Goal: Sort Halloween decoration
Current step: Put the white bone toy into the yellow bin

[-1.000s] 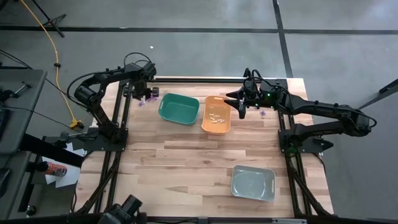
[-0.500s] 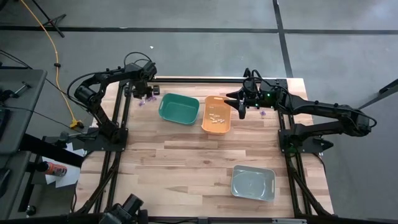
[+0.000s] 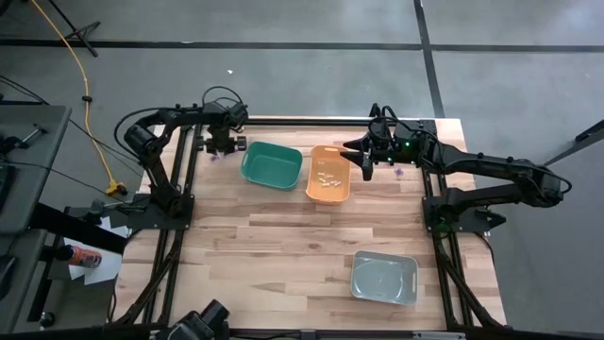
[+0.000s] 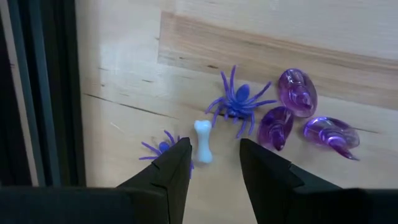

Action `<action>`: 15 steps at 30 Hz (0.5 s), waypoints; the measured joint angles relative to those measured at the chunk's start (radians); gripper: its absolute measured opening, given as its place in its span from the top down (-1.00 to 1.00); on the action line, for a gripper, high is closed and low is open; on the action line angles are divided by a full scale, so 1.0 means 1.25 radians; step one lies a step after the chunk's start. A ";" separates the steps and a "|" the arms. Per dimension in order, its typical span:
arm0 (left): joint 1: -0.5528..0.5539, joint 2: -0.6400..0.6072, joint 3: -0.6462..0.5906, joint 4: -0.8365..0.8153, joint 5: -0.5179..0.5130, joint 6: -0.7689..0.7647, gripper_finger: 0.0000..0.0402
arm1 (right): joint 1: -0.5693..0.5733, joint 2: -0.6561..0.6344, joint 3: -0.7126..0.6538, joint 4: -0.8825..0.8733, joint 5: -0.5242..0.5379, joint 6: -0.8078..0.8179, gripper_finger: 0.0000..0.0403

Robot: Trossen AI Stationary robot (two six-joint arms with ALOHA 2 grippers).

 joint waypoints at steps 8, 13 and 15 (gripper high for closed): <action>0.018 -0.004 0.007 -0.004 0.048 0.006 0.43 | 0.000 0.000 0.000 -0.001 0.000 0.000 0.15; 0.029 -0.004 0.020 -0.011 0.091 0.007 0.58 | 0.000 0.000 0.000 -0.011 0.000 0.000 0.15; 0.029 -0.004 0.021 -0.013 0.093 0.007 0.62 | 0.000 0.000 0.000 -0.017 0.000 0.000 0.15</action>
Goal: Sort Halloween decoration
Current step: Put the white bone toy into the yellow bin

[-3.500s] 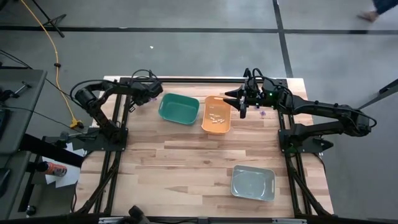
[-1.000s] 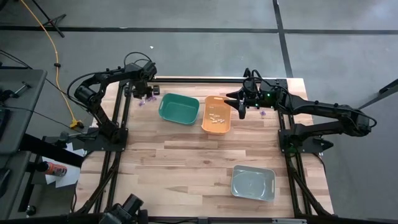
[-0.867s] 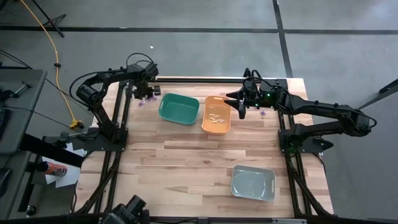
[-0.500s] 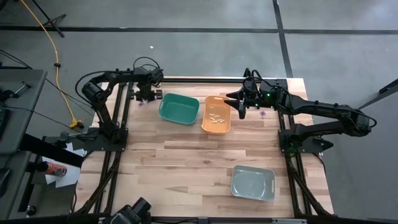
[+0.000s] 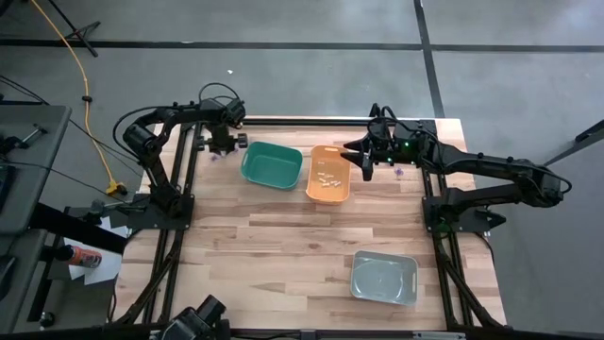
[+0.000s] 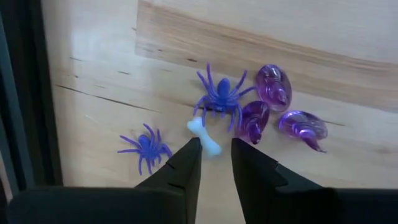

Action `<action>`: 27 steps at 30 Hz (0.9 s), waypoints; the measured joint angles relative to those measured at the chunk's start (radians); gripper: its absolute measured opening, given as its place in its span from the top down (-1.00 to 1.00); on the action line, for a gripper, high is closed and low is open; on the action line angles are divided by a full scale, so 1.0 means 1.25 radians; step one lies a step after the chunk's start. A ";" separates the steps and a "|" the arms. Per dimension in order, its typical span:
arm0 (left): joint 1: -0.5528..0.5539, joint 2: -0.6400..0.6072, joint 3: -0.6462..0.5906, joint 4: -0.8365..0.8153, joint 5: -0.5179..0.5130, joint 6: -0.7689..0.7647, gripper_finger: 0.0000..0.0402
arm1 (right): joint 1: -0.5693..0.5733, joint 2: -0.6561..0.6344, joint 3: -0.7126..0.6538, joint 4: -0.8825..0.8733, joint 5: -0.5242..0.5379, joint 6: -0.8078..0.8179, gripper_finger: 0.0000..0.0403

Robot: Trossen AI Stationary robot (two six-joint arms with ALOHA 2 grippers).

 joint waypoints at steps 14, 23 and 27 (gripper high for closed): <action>0.000 0.000 0.000 0.021 0.013 -0.074 0.66 | 0.000 0.000 0.000 -0.022 0.000 0.000 0.15; 0.000 -0.004 0.000 0.013 0.034 -0.067 0.59 | 0.000 0.000 0.000 -0.031 0.000 0.000 0.15; 0.003 -0.019 0.001 0.004 0.036 0.036 0.59 | 0.000 0.000 0.000 -0.032 0.000 -0.003 0.15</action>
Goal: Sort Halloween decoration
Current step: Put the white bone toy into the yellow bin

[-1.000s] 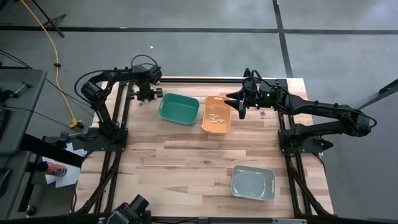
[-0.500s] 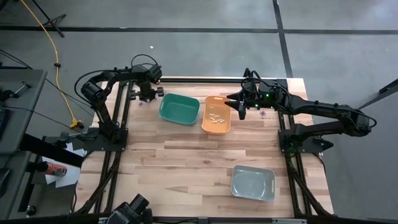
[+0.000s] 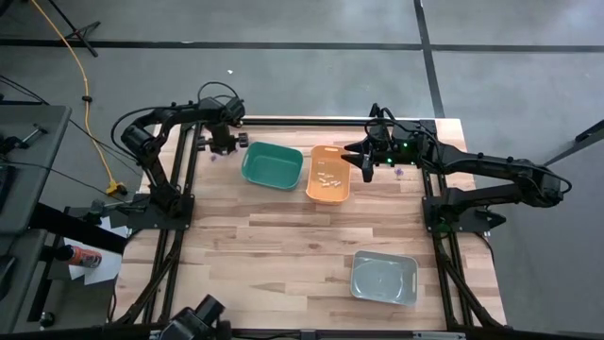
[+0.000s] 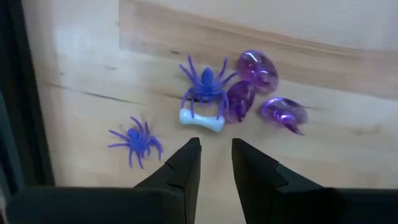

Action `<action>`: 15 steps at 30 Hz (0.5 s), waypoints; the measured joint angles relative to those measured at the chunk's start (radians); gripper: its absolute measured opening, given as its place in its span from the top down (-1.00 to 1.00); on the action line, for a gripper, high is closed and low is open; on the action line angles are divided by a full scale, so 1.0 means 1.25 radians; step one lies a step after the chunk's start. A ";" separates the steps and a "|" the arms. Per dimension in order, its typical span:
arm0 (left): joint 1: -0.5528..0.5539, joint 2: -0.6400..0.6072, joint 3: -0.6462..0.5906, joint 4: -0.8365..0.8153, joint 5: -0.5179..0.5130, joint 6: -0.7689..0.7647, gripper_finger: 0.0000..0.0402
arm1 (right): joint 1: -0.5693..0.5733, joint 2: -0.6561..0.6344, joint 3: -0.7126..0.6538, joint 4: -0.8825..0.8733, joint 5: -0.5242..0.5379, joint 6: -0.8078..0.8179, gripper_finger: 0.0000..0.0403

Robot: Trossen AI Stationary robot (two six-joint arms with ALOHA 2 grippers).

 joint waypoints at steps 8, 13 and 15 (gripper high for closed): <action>0.018 -0.008 0.084 -0.061 0.030 0.298 0.60 | 0.000 0.000 0.000 0.000 0.004 -0.012 0.15; 0.014 0.010 0.120 -0.094 -0.004 0.514 0.60 | 0.000 0.000 0.000 0.001 0.038 0.003 0.15; 0.005 0.020 0.124 -0.116 -0.028 0.616 0.60 | 0.000 0.000 0.000 0.001 0.039 0.011 0.15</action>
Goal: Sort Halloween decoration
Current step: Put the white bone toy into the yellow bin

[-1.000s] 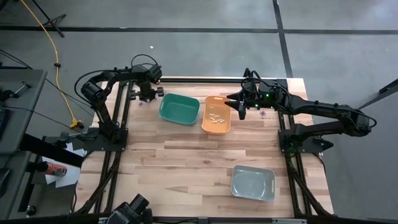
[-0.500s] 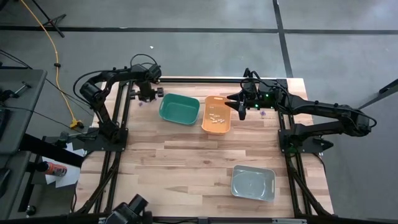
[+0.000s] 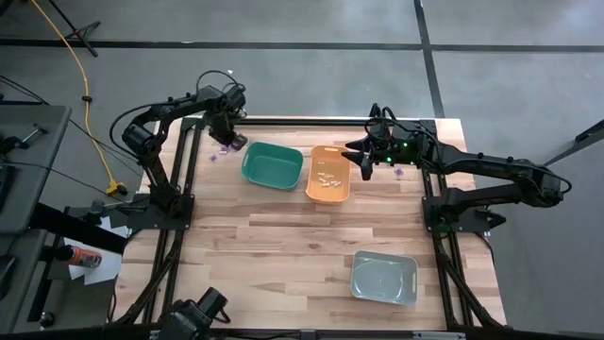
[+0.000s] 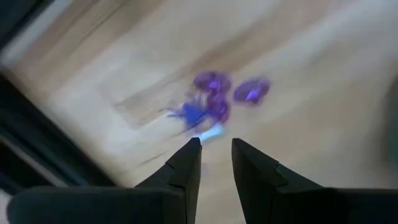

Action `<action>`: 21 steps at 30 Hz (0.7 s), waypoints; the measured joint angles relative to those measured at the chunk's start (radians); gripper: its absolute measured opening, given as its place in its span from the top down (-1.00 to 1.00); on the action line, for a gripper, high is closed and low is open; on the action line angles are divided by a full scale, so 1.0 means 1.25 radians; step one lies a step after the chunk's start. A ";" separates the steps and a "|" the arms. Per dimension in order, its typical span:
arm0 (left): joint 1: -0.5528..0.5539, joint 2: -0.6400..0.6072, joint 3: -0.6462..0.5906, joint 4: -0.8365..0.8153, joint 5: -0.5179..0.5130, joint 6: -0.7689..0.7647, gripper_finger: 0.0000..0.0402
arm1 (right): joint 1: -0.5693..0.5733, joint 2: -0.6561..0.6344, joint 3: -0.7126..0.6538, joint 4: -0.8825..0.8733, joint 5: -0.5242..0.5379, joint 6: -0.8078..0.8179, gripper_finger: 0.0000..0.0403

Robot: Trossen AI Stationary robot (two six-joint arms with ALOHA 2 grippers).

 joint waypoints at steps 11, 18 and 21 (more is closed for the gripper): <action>-0.042 0.036 0.000 0.011 -0.047 0.336 0.60 | 0.000 0.000 0.000 0.001 0.033 0.015 0.15; -0.042 0.075 0.000 0.012 -0.045 0.349 0.60 | 0.000 0.000 0.000 0.001 0.047 0.053 0.15; -0.042 0.085 0.000 -0.002 -0.046 0.364 0.60 | 0.000 0.000 0.000 0.001 0.062 0.055 0.15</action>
